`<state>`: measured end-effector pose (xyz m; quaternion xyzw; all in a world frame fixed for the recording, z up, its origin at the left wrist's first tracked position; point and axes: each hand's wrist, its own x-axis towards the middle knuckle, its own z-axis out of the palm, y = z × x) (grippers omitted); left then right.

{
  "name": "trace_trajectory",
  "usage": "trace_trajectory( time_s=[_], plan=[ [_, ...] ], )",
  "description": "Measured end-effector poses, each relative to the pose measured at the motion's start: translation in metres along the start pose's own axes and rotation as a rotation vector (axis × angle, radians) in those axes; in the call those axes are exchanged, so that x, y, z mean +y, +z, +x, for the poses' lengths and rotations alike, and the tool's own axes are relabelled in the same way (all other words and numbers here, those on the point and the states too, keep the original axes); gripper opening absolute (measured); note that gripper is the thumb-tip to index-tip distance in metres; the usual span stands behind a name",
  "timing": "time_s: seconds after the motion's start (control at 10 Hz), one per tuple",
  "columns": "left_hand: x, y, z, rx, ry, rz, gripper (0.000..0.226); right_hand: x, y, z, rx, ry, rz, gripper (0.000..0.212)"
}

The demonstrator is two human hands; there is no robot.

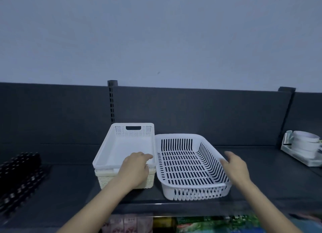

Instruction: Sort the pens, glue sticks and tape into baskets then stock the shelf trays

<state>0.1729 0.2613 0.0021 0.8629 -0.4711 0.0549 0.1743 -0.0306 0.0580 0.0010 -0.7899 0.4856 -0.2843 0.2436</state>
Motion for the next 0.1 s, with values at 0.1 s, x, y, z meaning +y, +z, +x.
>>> trace_trajectory(
  time_s=[0.1],
  plan=[
    [-0.0031, -0.0087, -0.0199, 0.062, 0.036, -0.078, 0.041, -0.0209, 0.0068, -0.026, 0.009, -0.202, -0.062, 0.042]
  ],
)
